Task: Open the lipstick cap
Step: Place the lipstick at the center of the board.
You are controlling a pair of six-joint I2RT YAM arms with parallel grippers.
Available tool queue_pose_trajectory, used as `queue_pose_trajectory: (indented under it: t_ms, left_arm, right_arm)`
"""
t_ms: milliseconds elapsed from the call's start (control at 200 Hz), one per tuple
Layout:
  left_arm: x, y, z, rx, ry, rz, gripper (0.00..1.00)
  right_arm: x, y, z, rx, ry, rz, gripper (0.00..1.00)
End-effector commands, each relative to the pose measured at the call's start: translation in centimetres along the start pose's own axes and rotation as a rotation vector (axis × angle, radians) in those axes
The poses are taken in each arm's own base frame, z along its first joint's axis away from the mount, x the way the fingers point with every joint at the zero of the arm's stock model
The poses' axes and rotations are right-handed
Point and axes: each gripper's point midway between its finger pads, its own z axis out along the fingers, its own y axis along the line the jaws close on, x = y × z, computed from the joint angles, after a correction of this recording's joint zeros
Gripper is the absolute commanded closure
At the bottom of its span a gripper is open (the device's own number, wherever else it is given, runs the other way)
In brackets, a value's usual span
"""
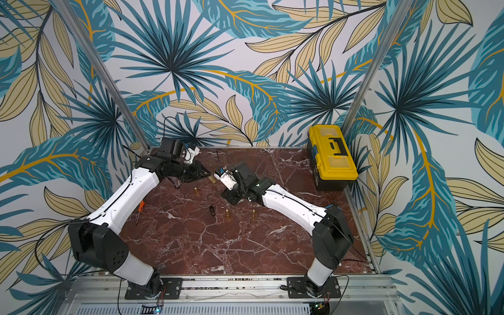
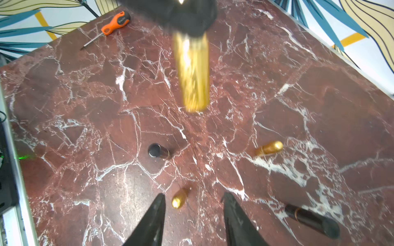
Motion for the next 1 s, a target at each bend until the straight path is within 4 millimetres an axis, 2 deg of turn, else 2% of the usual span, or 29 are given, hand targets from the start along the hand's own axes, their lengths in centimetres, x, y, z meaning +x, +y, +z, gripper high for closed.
queue_pose_trajectory:
  t_ms: [0, 110, 250, 335, 516, 656, 991]
  left_arm:
    - [-1.9, 2.7, 1.4, -0.164, -0.056, 0.055, 0.85]
    - [-2.6, 5.1, 4.1, -0.331, -0.063, 0.135, 0.86]
    - [-2.3, 6.7, 8.2, -0.388, -0.032, 0.183, 0.86]
    - [-2.2, 7.6, 9.7, -0.403, -0.037, 0.184, 0.86]
    - [-1.8, 10.0, 11.5, -0.483, -0.055, 0.224, 0.86]
    - [-0.9, 10.8, 12.5, -0.484, -0.043, 0.235, 0.86]
    - [0.6, 12.5, 13.6, -0.501, -0.073, 0.275, 0.85]
  right_arm:
    - [0.2, -0.6, -1.9, 0.058, -0.02, 0.023, 0.51]
    - [0.6, -1.4, -2.5, 0.096, -0.039, 0.037, 0.5]
    - [0.4, -2.4, -3.7, 0.13, -0.055, 0.054, 0.5]
    - [0.0, -2.9, -4.8, 0.147, -0.086, 0.069, 0.5]
    - [0.5, -3.5, -5.7, 0.173, -0.091, 0.065, 0.49]
    - [0.7, -3.6, -5.7, 0.177, -0.088, 0.079, 0.49]
    - [0.5, -3.5, -5.3, 0.157, -0.097, 0.088, 0.49]
